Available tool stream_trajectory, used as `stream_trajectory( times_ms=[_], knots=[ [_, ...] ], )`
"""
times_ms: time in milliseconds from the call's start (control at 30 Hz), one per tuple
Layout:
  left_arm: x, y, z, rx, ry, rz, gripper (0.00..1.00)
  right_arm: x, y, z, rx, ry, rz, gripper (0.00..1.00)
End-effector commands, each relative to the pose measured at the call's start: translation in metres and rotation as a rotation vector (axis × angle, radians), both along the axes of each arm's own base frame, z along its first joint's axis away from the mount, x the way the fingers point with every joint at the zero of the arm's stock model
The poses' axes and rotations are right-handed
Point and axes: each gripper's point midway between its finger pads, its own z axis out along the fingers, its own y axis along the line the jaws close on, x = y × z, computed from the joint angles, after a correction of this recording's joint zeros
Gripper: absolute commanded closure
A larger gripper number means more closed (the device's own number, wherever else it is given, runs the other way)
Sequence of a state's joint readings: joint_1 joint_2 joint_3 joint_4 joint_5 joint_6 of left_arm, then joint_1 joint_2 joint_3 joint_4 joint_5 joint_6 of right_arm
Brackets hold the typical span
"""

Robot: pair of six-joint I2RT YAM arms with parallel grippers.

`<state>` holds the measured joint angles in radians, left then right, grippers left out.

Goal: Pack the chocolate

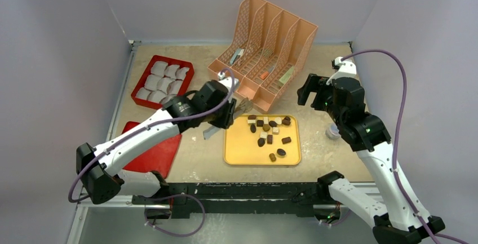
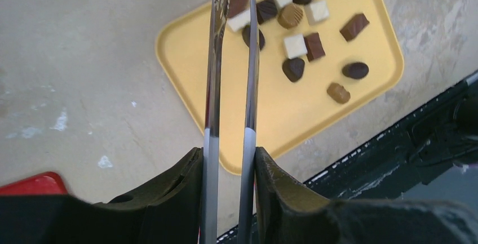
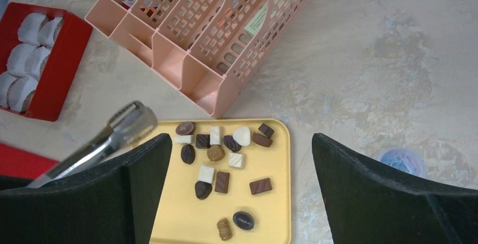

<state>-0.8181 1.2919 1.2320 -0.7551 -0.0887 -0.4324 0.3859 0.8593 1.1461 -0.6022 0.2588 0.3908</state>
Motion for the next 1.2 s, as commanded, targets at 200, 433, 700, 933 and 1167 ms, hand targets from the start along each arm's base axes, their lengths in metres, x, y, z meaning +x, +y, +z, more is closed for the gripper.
stream_trajectory(
  times_ms=[200, 433, 700, 933, 1167],
  knots=[
    [-0.036, -0.035, -0.029, 0.046, 0.008, 0.026, 0.66, 0.002, -0.008, 0.02, -0.023, -0.058, -0.025, 0.04],
    [-0.047, -0.052, -0.04, 0.042, 0.015, -0.004, 0.65, 0.0, -0.009, 0.018, -0.021, -0.058, -0.026, 0.04],
    [-0.049, -0.049, -0.053, 0.102, 0.004, 0.044, 0.65, -0.001, -0.009, 0.017, -0.021, -0.063, -0.025, 0.04],
    [-0.05, -0.048, -0.062, 0.126, 0.014, 0.055, 0.64, -0.004, -0.012, 0.017, -0.028, -0.068, -0.028, 0.04],
    [-0.052, -0.055, -0.074, 0.127, 0.033, 0.04, 0.63, -0.005, -0.012, 0.017, -0.026, -0.07, -0.028, 0.04]
  ],
)
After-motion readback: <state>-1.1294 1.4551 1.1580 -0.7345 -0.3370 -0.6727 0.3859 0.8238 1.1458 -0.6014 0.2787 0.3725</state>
